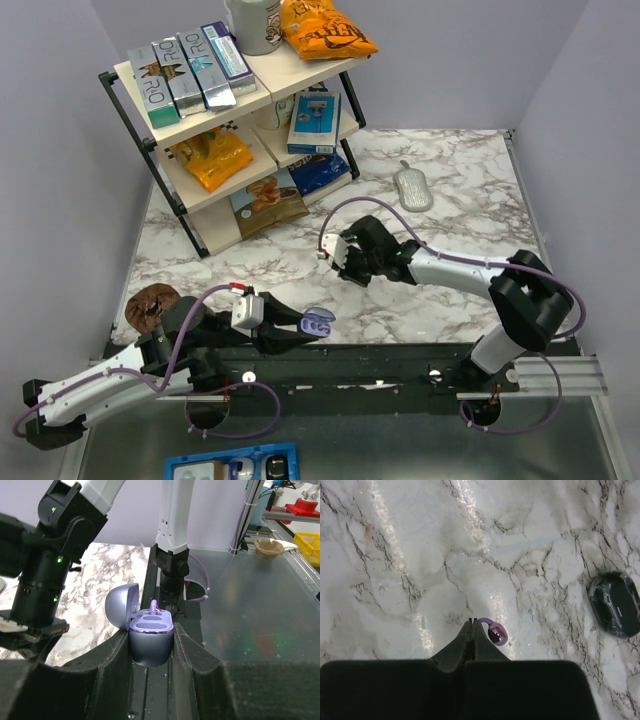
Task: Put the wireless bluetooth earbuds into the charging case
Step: Place the earbud at the center of the board, then pick up the earbud from the center of the board.
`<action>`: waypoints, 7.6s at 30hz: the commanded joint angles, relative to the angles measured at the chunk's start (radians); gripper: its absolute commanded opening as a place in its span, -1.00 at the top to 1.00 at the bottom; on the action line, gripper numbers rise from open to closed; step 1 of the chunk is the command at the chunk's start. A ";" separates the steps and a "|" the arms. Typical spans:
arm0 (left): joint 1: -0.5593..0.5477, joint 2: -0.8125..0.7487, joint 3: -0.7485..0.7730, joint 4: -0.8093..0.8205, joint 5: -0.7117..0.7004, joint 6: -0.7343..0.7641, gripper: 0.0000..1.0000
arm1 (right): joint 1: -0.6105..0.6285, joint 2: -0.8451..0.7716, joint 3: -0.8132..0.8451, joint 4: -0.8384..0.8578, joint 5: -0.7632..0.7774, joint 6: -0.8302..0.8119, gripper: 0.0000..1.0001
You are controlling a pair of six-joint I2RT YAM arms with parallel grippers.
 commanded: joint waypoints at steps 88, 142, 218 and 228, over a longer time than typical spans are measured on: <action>-0.001 -0.037 -0.026 -0.018 -0.146 -0.017 1.00 | 0.176 0.369 0.454 -0.355 0.571 0.964 0.21; -0.001 -0.037 -0.032 -0.013 -0.143 -0.016 1.00 | 0.196 0.390 0.468 -0.338 0.623 0.879 0.25; -0.001 -0.035 -0.028 -0.028 -0.163 -0.020 1.00 | 0.185 0.352 0.422 -0.263 0.512 0.658 0.35; -0.001 -0.027 -0.028 -0.025 -0.171 -0.020 1.00 | 0.177 0.372 0.416 -0.234 0.517 0.645 0.32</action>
